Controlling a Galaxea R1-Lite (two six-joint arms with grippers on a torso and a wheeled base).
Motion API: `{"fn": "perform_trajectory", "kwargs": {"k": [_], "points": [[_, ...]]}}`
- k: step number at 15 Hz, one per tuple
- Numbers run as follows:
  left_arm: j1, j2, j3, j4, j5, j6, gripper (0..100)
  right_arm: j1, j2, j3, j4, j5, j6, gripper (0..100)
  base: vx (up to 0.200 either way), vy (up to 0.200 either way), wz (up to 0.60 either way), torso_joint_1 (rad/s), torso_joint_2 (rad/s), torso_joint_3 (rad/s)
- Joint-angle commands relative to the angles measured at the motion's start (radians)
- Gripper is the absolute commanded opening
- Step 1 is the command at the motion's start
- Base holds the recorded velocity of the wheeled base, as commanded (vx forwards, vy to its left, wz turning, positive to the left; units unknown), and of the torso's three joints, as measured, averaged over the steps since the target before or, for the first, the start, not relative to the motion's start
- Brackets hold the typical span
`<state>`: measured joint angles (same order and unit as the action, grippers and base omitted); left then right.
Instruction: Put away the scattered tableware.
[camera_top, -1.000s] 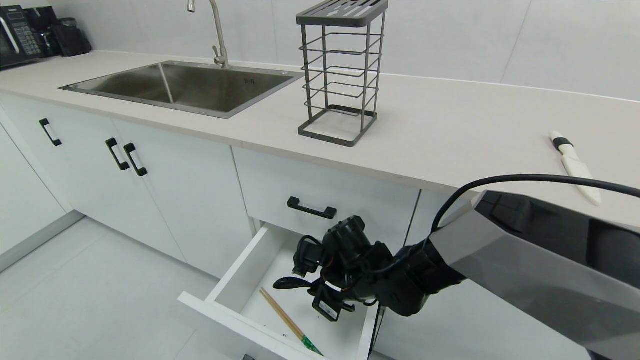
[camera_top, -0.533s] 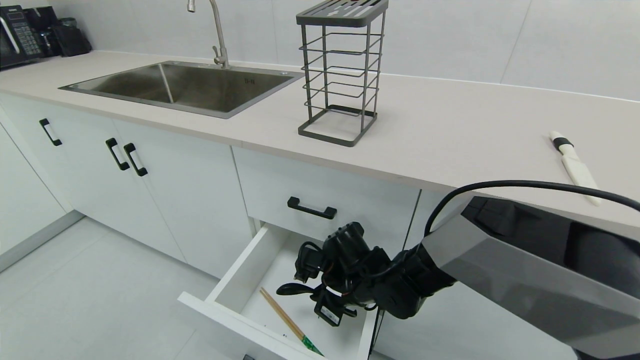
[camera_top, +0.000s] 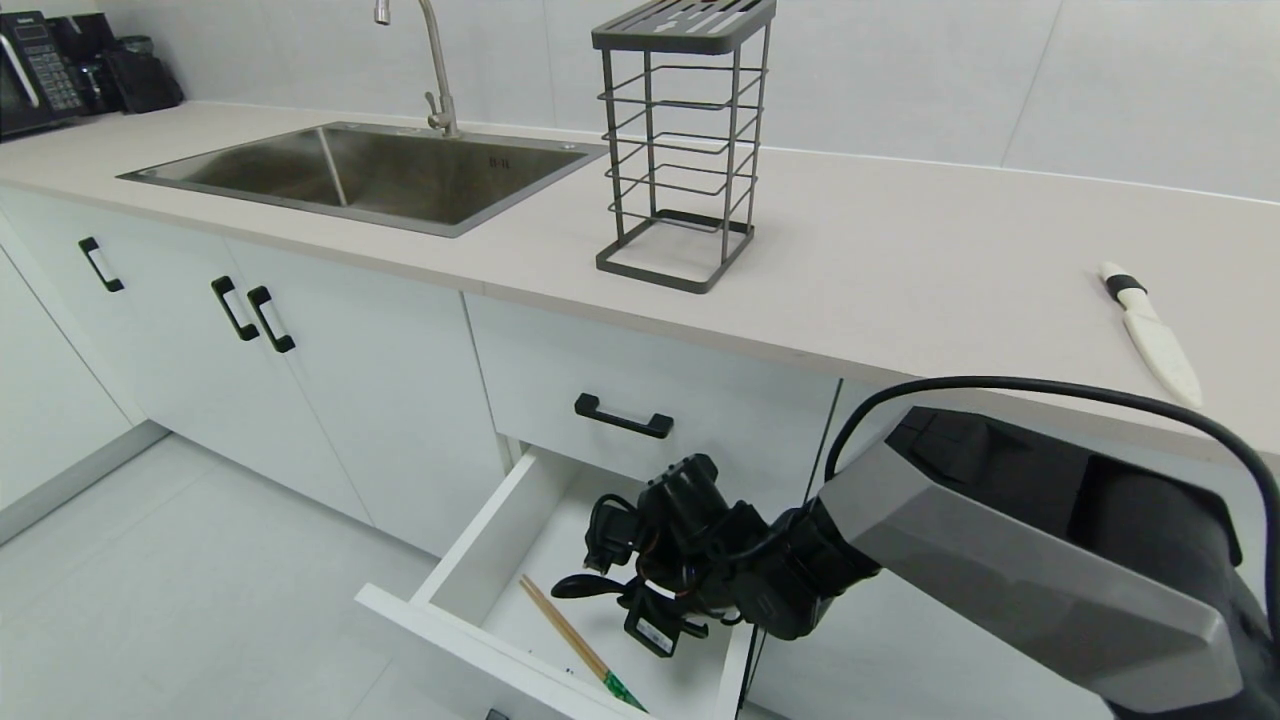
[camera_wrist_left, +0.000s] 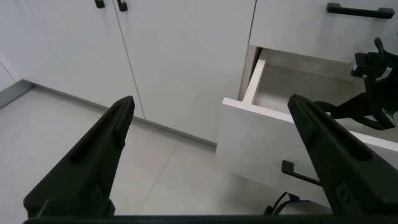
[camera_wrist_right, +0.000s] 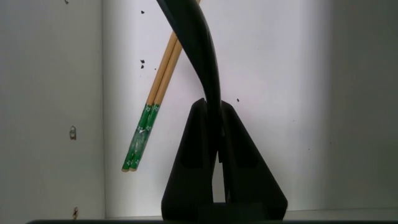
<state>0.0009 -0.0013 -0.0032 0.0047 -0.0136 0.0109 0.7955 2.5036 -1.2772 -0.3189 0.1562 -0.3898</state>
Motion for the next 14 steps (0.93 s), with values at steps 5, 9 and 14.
{"fn": "perform_trajectory", "kwargs": {"k": [5, 9, 14], "points": [[0.001, 0.001, 0.000, 0.000, 0.000, 0.000, 100, 0.001, 0.038, -0.028, 0.001, 0.000, 0.000, 0, 0.000, 0.000, 0.00, 0.000, 0.00, 0.000], [0.001, 0.001, 0.000, 0.000, 0.001, 0.000, 100, 0.001, 0.054, -0.053, 0.003, 0.000, -0.001, 0, 0.000, 0.000, 0.00, 0.000, 0.00, 0.000], [0.001, 0.001, 0.000, 0.000, 0.001, 0.000, 100, 0.001, 0.058, -0.074, 0.060, 0.000, -0.031, 100, 0.000, 0.000, 0.00, 0.000, 0.00, 0.000]]}}
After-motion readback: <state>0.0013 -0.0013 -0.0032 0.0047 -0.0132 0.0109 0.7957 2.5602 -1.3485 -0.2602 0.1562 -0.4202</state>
